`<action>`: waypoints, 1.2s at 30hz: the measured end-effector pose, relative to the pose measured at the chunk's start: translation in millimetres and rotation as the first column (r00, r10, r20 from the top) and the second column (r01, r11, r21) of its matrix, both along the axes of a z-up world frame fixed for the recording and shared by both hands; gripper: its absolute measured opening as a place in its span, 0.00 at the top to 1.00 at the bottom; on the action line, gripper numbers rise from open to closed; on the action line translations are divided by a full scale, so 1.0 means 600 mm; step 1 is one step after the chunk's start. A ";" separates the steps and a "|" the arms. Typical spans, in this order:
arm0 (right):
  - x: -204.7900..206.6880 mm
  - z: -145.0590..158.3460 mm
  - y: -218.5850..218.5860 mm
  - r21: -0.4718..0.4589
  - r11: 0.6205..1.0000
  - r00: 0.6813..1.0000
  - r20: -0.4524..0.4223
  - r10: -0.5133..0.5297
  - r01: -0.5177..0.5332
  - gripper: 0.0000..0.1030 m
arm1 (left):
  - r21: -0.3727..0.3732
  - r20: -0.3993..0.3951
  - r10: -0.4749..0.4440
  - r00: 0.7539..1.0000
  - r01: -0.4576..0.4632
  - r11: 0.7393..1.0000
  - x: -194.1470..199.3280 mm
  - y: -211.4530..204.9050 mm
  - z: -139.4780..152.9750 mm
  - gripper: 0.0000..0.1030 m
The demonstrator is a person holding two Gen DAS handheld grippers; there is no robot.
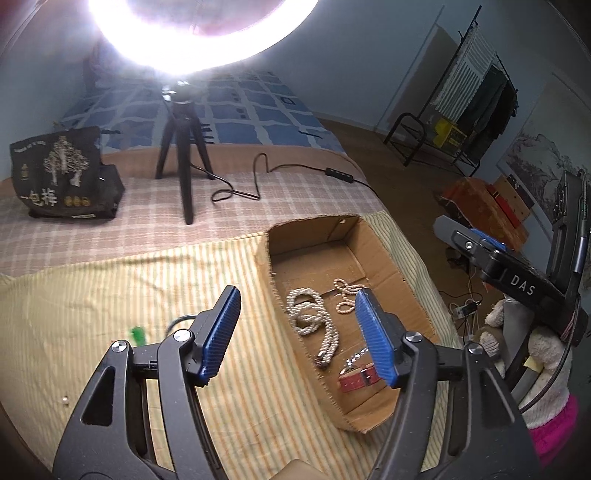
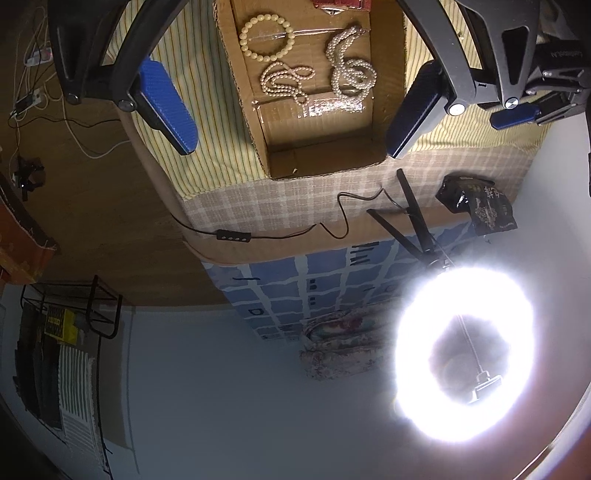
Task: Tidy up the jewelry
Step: 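Move both tools back over the bedsheet toward the loose pearl earring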
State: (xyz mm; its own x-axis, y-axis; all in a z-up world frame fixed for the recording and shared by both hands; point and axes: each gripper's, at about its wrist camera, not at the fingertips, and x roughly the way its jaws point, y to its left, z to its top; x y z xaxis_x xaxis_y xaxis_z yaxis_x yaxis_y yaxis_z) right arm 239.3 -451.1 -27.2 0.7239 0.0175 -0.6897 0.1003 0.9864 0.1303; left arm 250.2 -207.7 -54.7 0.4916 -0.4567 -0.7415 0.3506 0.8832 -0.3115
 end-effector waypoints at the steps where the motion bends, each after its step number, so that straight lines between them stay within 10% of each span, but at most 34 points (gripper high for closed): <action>1: -0.004 0.004 0.004 -0.002 1.000 1.000 0.004 0.004 -0.004 0.00 | 0.005 0.009 0.006 1.000 -0.006 1.000 -0.002 0.010 0.004 0.36; 19: -0.056 0.038 0.128 -0.015 0.990 0.989 0.042 0.143 -0.142 0.00 | 0.024 0.092 0.171 0.981 -0.174 0.985 -0.049 0.209 0.046 0.36; 36: -0.112 -0.016 0.301 -0.028 0.922 0.921 0.030 0.388 -0.387 0.00 | 0.107 0.043 0.275 0.961 -0.278 0.955 -0.087 0.392 -0.016 0.36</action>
